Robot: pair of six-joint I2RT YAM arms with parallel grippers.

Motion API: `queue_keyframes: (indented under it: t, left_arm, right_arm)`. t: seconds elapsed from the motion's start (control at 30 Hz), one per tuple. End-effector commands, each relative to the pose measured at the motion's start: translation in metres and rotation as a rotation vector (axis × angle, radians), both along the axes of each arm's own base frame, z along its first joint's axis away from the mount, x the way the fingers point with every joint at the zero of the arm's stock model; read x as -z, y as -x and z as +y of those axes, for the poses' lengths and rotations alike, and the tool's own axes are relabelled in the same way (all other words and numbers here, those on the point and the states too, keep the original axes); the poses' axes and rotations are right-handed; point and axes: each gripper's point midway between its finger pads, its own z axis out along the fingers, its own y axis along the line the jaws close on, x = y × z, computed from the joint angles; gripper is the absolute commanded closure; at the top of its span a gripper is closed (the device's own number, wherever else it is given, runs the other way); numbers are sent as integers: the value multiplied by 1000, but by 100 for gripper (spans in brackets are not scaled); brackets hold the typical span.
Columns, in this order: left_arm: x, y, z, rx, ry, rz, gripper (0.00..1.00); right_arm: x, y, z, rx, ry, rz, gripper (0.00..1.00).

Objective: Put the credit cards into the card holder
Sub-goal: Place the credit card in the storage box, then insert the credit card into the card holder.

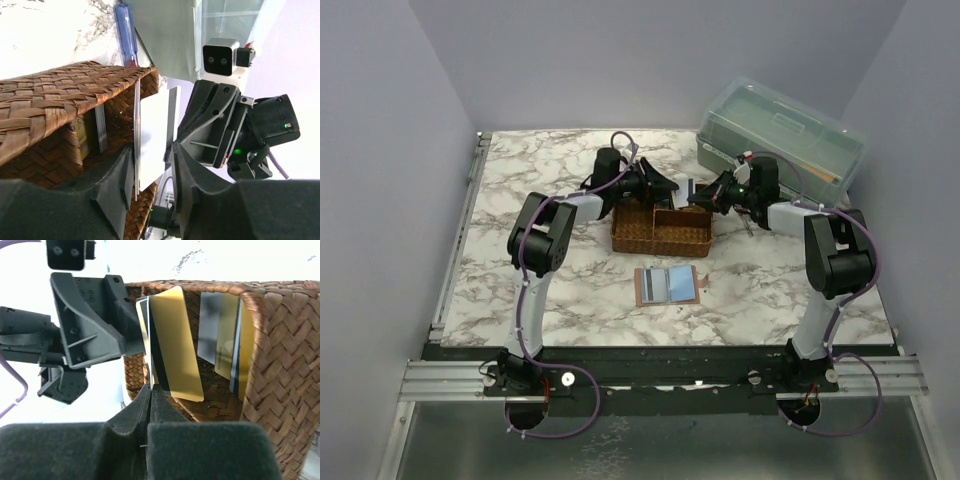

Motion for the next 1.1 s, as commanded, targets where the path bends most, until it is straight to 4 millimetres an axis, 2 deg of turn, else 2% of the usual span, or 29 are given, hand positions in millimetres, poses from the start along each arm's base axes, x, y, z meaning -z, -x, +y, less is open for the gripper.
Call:
queue_keyframes:
  t: [0.0, 0.17, 0.3, 0.43, 0.57, 0.73, 0.83, 0.93, 1.07]
  left_arm:
    - [20, -1, 8, -33, -105, 40, 52]
    - [18, 5, 12, -21, -153, 55, 34]
    - [14, 6, 18, -31, -215, 37, 33]
    - [14, 6, 26, -45, -295, 19, 26]
    - [9, 5, 36, -60, -382, -26, 26]
    - [-14, 14, 45, -43, -433, -113, 26]
    - [-42, 33, 46, 10, -403, -180, 26]
    - [-59, 66, 43, 110, -334, -197, 27]
    - [-65, 120, 43, 205, -283, -202, 27]
  right_arm:
    - [-5, -3, -10, 16, 58, -20, 100]
    - [-23, 0, -15, 14, 107, -70, 100]
    - [-38, 3, -21, 19, 157, -104, 100]
    - [-56, 5, -27, 27, 211, -154, 100]
    - [-61, 14, -33, 18, 271, -161, 100]
    - [-64, 28, -34, -28, 293, -195, 100]
    - [-63, 46, -29, -97, 272, -208, 100]
    - [-62, 74, -20, -164, 224, -220, 100]
    - [-61, 115, -1, -231, 159, -228, 100]
